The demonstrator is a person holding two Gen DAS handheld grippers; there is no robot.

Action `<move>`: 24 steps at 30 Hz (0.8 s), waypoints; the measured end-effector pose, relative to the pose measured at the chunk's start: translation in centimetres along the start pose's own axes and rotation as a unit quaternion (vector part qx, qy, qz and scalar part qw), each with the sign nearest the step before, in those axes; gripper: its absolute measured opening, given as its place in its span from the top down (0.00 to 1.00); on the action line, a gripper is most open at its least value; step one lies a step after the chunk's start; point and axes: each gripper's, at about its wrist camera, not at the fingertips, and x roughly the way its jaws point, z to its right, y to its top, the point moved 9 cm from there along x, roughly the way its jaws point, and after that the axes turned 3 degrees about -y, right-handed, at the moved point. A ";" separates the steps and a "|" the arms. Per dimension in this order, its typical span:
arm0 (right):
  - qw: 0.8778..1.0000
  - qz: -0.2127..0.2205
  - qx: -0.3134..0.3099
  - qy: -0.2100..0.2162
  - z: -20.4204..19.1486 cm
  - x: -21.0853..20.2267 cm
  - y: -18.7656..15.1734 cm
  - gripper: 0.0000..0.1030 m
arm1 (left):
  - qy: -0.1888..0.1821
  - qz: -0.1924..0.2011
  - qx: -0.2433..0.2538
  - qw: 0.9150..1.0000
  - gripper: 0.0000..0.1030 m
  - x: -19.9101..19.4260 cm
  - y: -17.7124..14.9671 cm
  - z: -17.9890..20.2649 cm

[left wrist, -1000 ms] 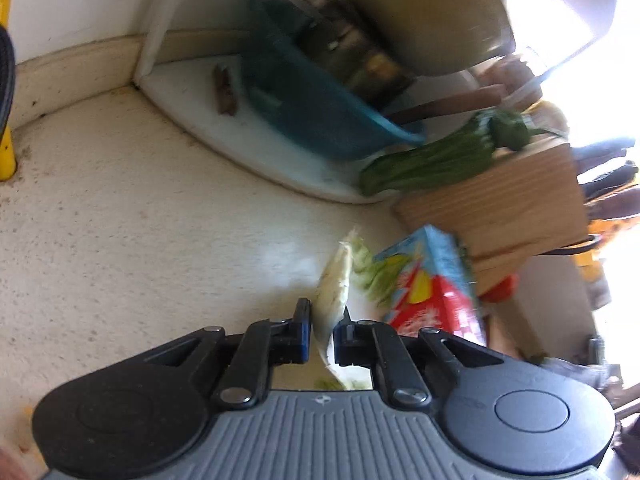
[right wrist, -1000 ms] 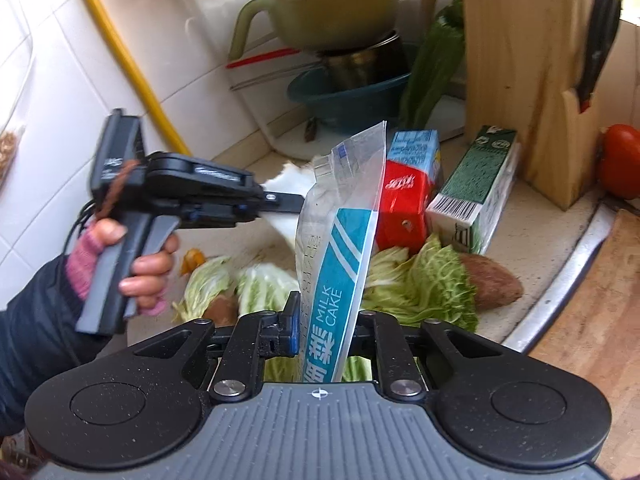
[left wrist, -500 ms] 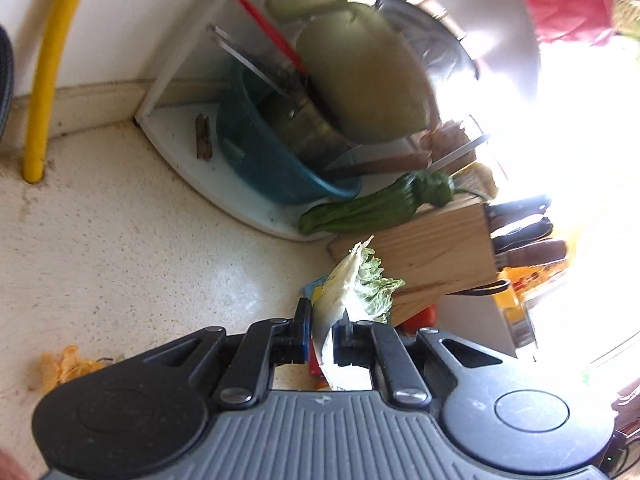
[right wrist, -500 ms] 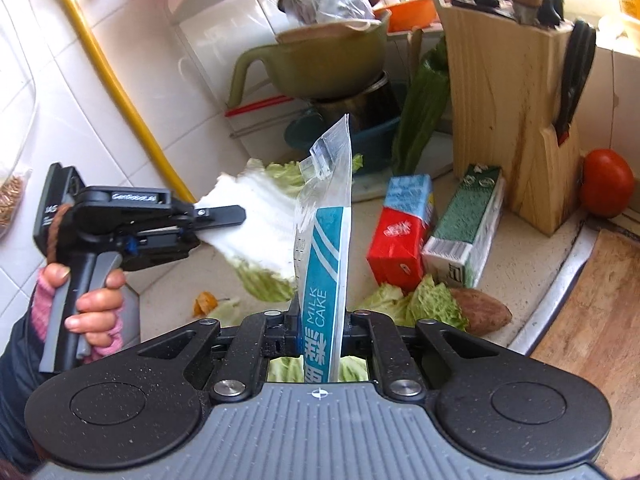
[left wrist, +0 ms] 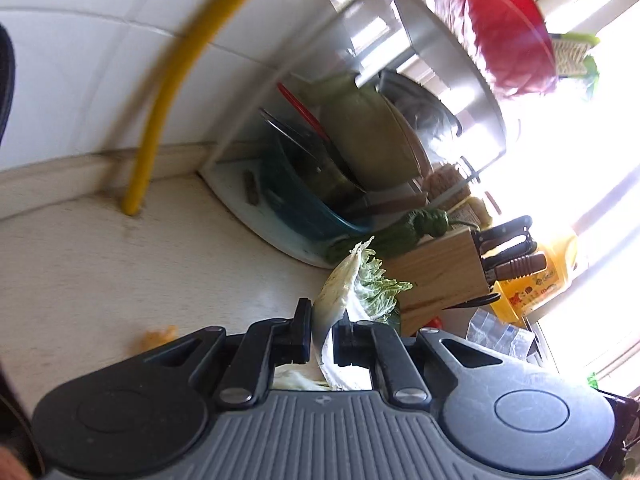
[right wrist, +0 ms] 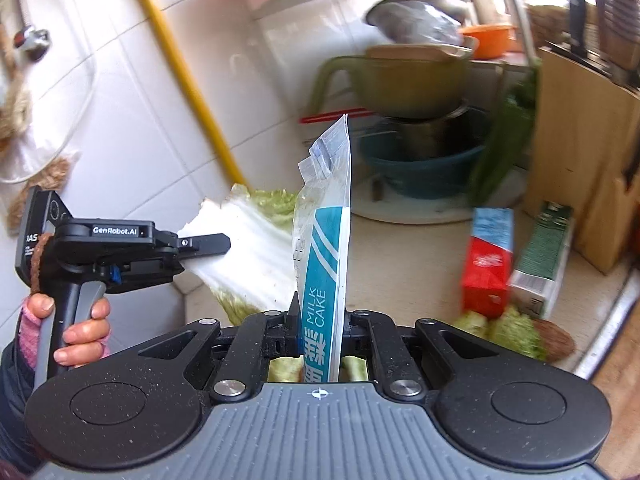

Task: Collect trash
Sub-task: 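Carry the wrapper and cabbage leaf off the counter to above the bin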

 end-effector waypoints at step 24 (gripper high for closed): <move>0.986 -0.036 -0.088 0.133 -15.8 3.4 -2.2 0.85 | 0.079 0.115 -0.021 0.990 0.92 -17.9 -2.0 -5.2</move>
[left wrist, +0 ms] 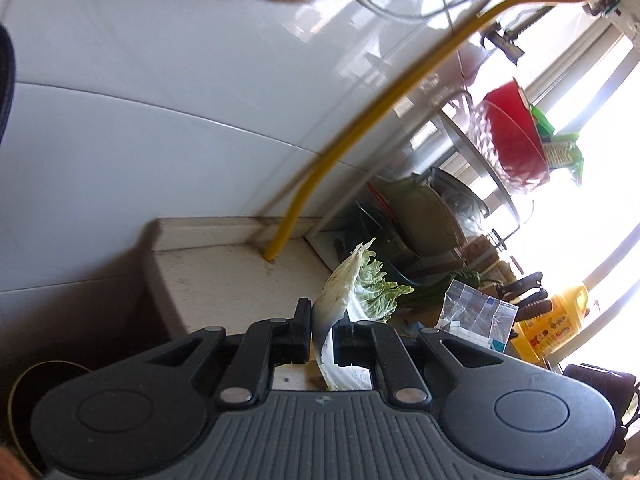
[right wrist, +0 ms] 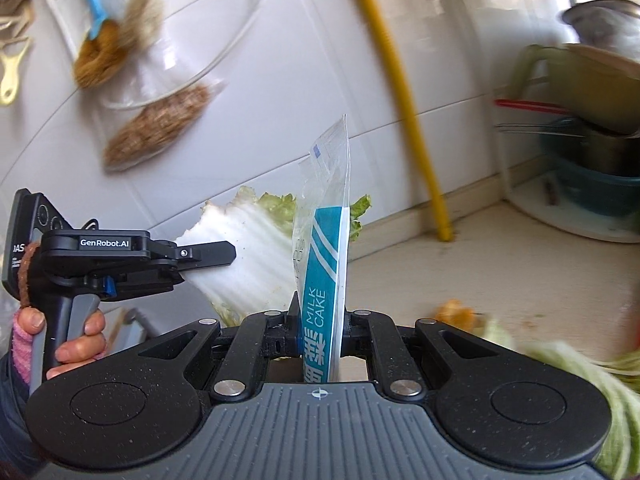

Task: Collect trash
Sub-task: 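Carry the wrapper and cabbage leaf off the counter to above the bin, then open both grippers to drop the wrapper and leaf into the bin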

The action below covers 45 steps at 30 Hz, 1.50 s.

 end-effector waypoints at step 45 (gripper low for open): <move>0.982 -0.186 -0.038 0.017 -8.8 19.8 -11.6 0.57 | 0.230 -0.026 -0.049 0.972 0.83 -7.0 -6.1 -16.8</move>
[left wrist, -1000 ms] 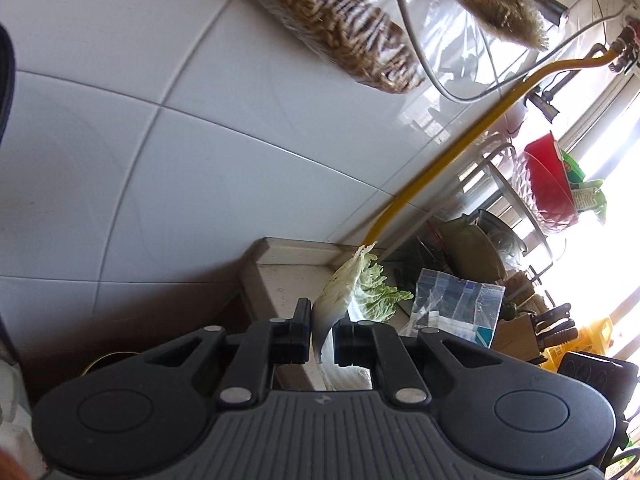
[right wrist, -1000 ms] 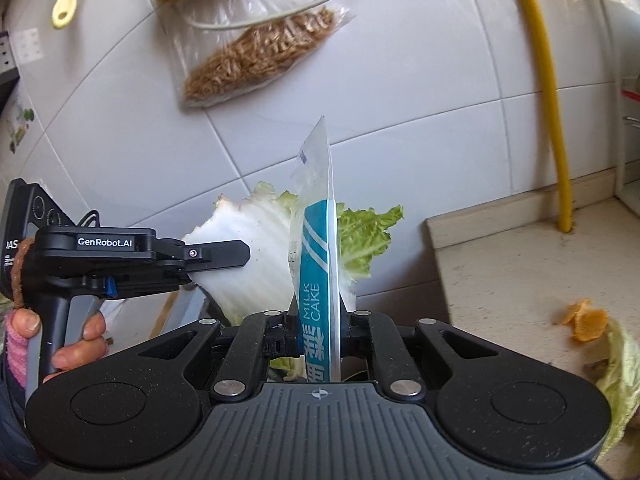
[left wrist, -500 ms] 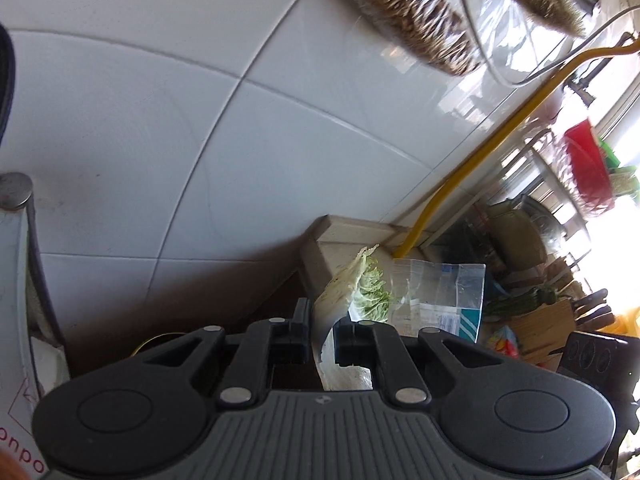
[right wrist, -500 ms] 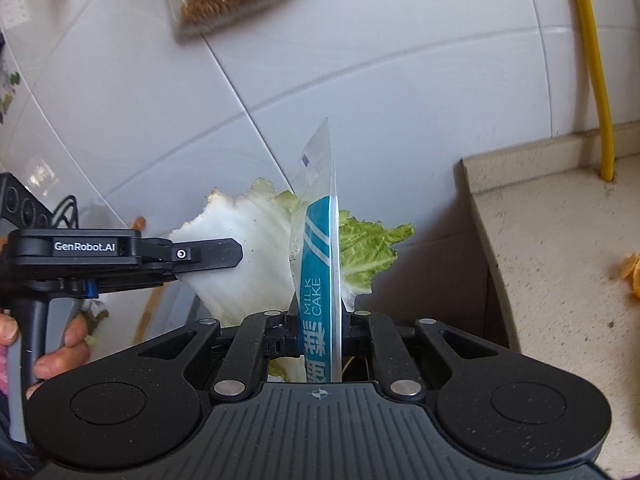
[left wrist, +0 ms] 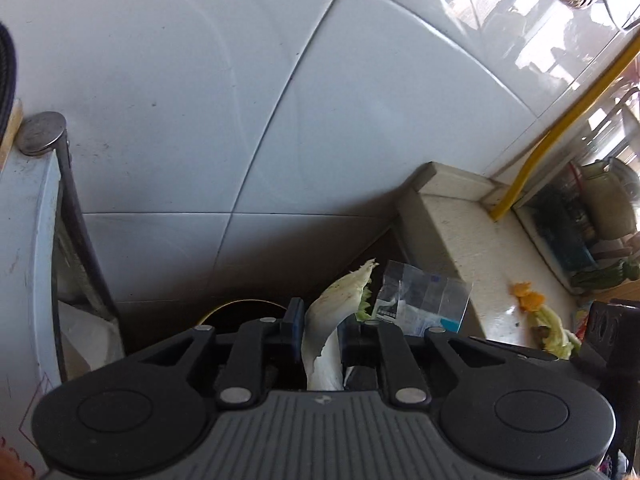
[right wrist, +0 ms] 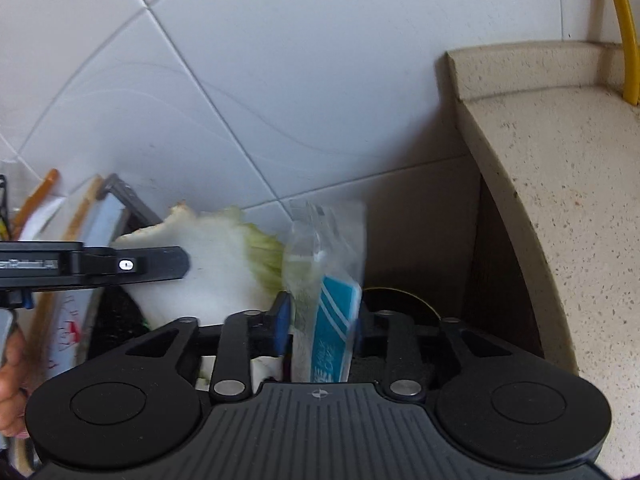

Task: Collect trash
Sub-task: 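Open both grippers to drop the wrapper and leaf into the bin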

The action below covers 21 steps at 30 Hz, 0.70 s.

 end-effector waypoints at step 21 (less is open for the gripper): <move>0.993 0.102 0.043 -0.041 4.2 -14.1 -2.8 0.40 | -0.084 -0.029 0.044 0.995 0.67 1.2 -1.3 9.5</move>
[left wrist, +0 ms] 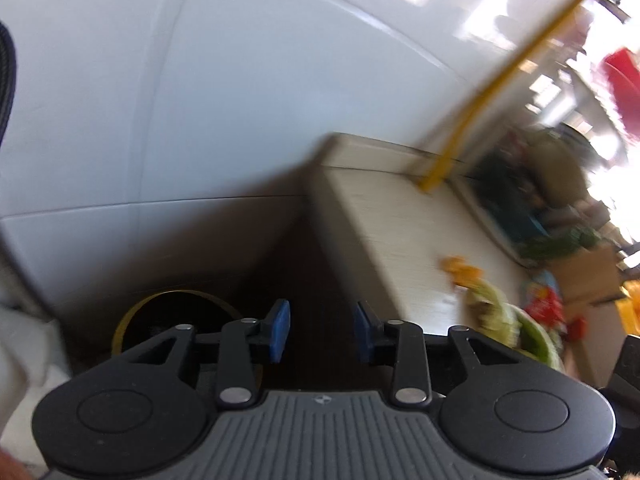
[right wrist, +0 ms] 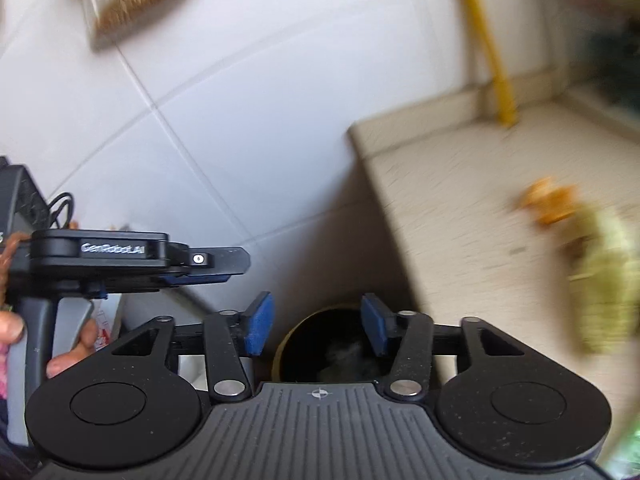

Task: Collect trash
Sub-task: 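Open both grippers to drop the wrapper and leaf into the bin, then move both open grippers back over the counter, then grasp the orange peel with the left gripper while the right grasps a cabbage leaf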

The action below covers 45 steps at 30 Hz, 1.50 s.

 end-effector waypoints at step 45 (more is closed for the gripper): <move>0.993 0.036 -0.015 -0.108 15.4 -3.8 2.9 0.34 | -0.039 -0.059 0.165 0.984 0.96 19.5 1.9 16.1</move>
